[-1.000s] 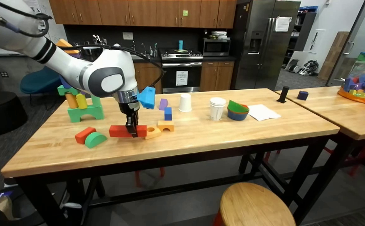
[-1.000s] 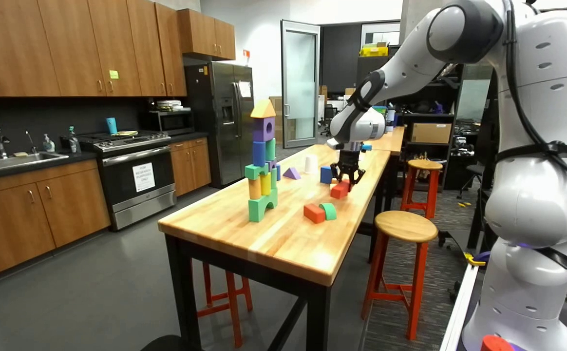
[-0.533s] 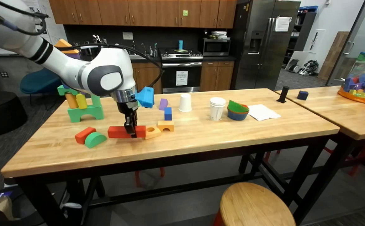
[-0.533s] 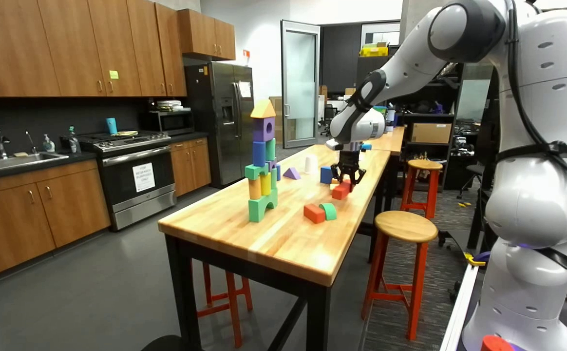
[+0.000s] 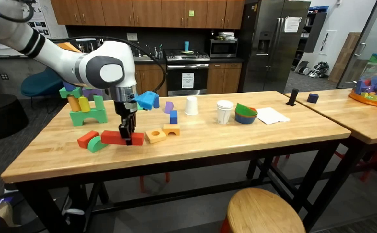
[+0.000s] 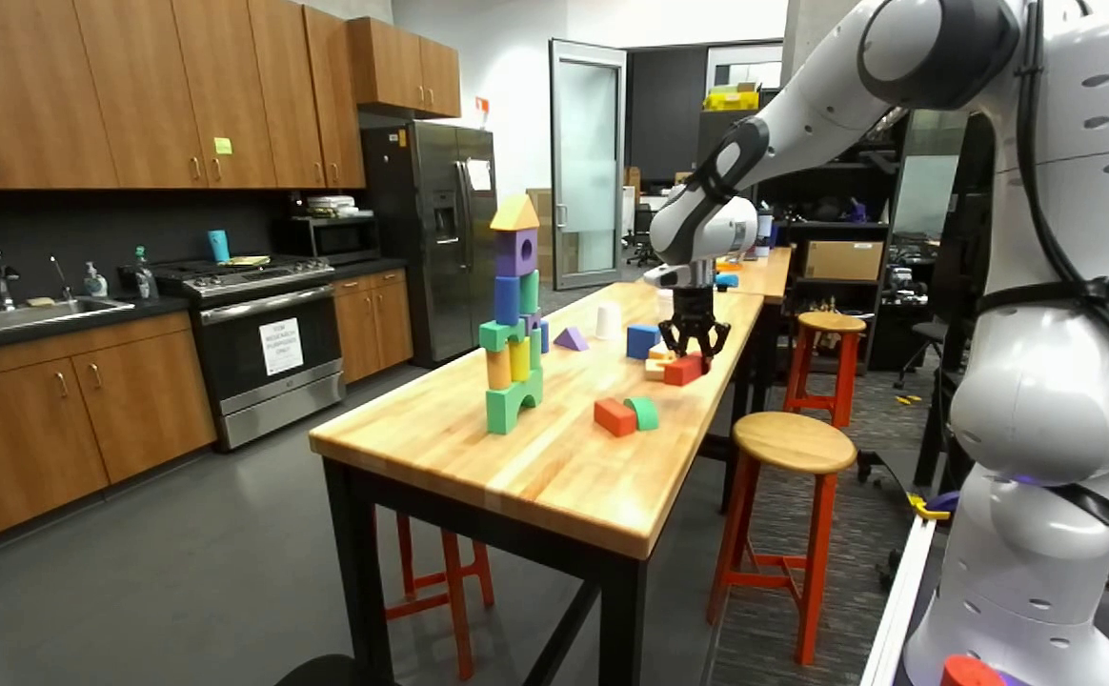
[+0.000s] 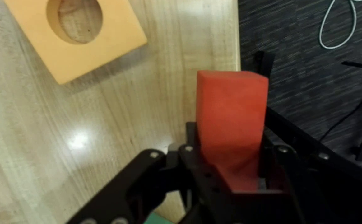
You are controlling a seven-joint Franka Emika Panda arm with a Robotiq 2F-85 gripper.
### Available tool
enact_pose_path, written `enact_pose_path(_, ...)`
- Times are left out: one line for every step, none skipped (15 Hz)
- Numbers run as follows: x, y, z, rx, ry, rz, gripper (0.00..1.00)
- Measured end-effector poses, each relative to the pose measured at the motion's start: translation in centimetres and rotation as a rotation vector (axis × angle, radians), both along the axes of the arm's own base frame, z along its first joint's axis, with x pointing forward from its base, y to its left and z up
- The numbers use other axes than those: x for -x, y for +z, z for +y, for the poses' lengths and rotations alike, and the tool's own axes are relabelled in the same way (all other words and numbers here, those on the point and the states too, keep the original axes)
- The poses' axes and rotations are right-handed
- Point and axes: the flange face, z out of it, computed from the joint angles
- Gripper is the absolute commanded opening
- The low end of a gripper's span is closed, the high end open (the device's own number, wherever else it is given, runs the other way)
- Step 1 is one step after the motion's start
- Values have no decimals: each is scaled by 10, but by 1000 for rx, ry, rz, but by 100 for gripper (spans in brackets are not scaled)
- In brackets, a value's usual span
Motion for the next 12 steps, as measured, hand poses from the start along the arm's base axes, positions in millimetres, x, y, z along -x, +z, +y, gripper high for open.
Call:
enact_pose_path(2,1,1,-6,-10,12,16)
enact_pose_path(3,1,1,-10,-18,20,16)
enact_pose_path(4,0,1,-12,-25,26,16)
enact_pose_path(4,0,2,-14,-29,26,16)
enact_pose_path(3,-1,1,-10,-29,18,16)
enact_pose_path(2,-2,1,-11,-34,8,16)
enact_pose_path(2,-4,0,-10,-36,1,16)
enact_pose_path(2,-7,0,-9,-39,-5,16)
enact_pose_path(1,-10,-1,-11,-45,-12,16)
enact_pose_path(1,-13,-2,-14,-52,-16,16)
enact_pose_path(1,-16,-4,-16,-59,-21,16)
enact_pose_path(1,-18,-5,-20,-66,-25,16)
